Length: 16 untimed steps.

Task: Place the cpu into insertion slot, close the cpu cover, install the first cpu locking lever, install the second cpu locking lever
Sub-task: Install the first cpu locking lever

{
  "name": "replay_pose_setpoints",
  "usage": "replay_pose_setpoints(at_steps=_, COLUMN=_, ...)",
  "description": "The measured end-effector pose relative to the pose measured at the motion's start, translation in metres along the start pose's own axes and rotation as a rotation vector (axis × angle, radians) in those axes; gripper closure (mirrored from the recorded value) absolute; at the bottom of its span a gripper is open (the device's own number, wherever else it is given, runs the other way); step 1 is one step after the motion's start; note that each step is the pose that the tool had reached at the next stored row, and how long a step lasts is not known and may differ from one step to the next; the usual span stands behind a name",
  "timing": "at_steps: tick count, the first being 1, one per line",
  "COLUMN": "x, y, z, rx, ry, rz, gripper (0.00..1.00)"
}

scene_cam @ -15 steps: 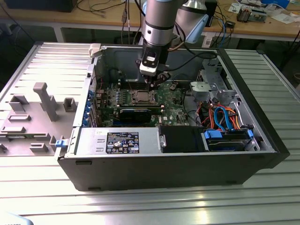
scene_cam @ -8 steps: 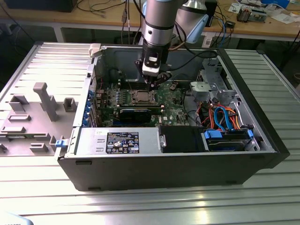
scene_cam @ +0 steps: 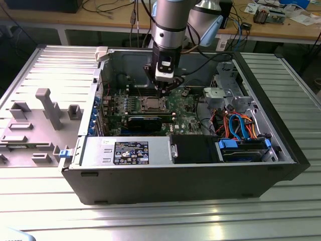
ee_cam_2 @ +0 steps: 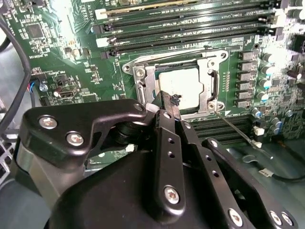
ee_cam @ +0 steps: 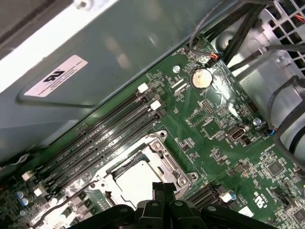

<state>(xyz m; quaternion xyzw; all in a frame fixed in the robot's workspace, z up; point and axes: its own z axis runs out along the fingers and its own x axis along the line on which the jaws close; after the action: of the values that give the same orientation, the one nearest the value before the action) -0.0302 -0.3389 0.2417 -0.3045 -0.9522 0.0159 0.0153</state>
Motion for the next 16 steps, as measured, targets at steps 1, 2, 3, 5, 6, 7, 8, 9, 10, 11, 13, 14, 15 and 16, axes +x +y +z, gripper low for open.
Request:
replay_pose_setpoints(at_steps=1, x=0.0, y=0.0, z=0.0, rx=0.0002, ry=-0.0006, rz=-0.014, gripper=0.89)
replay_pose_setpoints(at_steps=2, x=0.0, y=0.0, z=0.0, rx=0.0004, ry=-0.0009, rz=-0.023, gripper=0.89)
replay_pose_setpoints(at_steps=3, x=0.0, y=0.0, z=0.0, rx=0.0006, ry=-0.0012, rz=-0.032, gripper=0.89)
replay_pose_setpoints(at_steps=5, x=0.0, y=0.0, z=0.0, rx=0.001, ry=-0.0021, rz=-0.053, gripper=0.89)
replay_pose_setpoints(at_steps=6, x=0.0, y=0.0, z=0.0, rx=0.0012, ry=-0.0026, rz=-0.065, gripper=0.89)
replay_pose_setpoints(at_steps=7, x=0.0, y=0.0, z=0.0, rx=0.0015, ry=-0.0031, rz=-0.077, gripper=0.89)
replay_pose_setpoints(at_steps=8, x=0.0, y=0.0, z=0.0, rx=0.0017, ry=-0.0036, rz=-0.09, gripper=0.89)
replay_pose_setpoints(at_steps=9, x=0.0, y=0.0, z=0.0, rx=0.0023, ry=-0.0047, rz=-0.118, gripper=0.89)
replay_pose_setpoints(at_steps=10, x=0.0, y=0.0, z=0.0, rx=0.003, ry=-0.0062, rz=-0.157, gripper=0.89)
replay_pose_setpoints(at_steps=11, x=0.0, y=0.0, z=0.0, rx=0.0034, ry=-0.0071, rz=-0.182, gripper=0.89)
replay_pose_setpoints(at_steps=13, x=0.0, y=0.0, z=0.0001, rx=0.003, ry=-0.0079, rz=-0.217, gripper=0.89)
replay_pose_setpoints(at_steps=14, x=0.0, y=0.0, z=0.0, rx=0.0031, ry=-0.0085, rz=-0.234, gripper=0.89)
replay_pose_setpoints(at_steps=15, x=0.0, y=0.0, z=0.0, rx=0.0035, ry=-0.0092, rz=-0.253, gripper=0.89)
replay_pose_setpoints(at_steps=16, x=0.0, y=0.0, z=0.0, rx=0.0039, ry=-0.01, rz=-0.275, gripper=0.89)
